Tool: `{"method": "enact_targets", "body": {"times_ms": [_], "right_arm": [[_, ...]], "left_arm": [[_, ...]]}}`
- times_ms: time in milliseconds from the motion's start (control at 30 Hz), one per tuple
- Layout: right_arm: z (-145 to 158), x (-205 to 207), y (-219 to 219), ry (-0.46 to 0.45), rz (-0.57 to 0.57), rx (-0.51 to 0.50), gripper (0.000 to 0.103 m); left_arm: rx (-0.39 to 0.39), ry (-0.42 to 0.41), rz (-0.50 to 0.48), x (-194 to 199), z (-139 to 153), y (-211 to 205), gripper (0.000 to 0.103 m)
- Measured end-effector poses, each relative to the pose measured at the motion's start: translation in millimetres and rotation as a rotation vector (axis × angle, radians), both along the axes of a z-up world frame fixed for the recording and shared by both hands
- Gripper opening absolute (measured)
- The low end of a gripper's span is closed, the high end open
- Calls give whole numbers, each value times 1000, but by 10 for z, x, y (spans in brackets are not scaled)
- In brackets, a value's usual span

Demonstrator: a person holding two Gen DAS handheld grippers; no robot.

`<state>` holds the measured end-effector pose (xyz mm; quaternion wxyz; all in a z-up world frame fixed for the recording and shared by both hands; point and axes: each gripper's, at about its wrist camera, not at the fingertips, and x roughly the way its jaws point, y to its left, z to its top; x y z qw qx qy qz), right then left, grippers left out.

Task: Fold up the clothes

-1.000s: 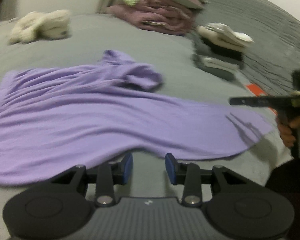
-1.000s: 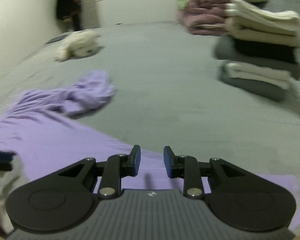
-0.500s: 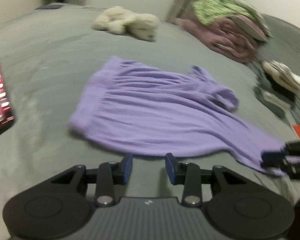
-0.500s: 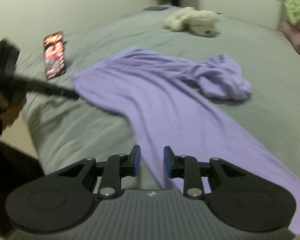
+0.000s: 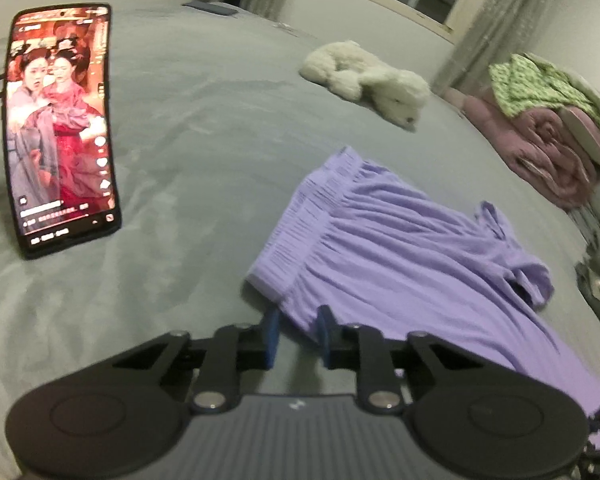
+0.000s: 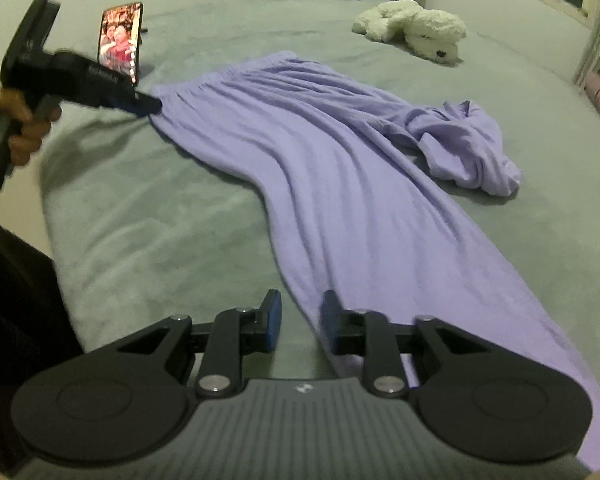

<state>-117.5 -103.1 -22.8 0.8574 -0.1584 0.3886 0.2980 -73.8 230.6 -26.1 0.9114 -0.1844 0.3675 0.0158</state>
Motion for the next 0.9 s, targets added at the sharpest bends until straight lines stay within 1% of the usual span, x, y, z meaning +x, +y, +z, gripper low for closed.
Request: {"method": "enact_targets", "body": {"times_ms": [33,133,267,333,500,633,733,833,900], "right_arm": [[6,-6,3,-3,4,-3,0],[69,-5,-54,5,0,27,0],[191,-26,-168,33,17,116,0],[247,-49,-204,48,32,153,0],[324,-104,-227,92,75,209,0],[289,-122,-152,140,116,194,0],[213,-103,-79,170,134,148,0],[137,-57,-20,201,136,108,0],[124,-43,-8,207,134,102,0]], "left_arm": [[-5,2,11,7,-11,16,0],[-14,1,27,-3,2,51,0],[27,-6,17,-54,91,61,0],[36,-2,11,-80,139,93,0],[49,20,2,-128,232,221,0],[76,75,-29,-135,202,254,0],[96,116,-60,-111,131,218,0],[116,129,-73,-97,99,188,0],[117,133,-78,-92,96,199,0]]}}
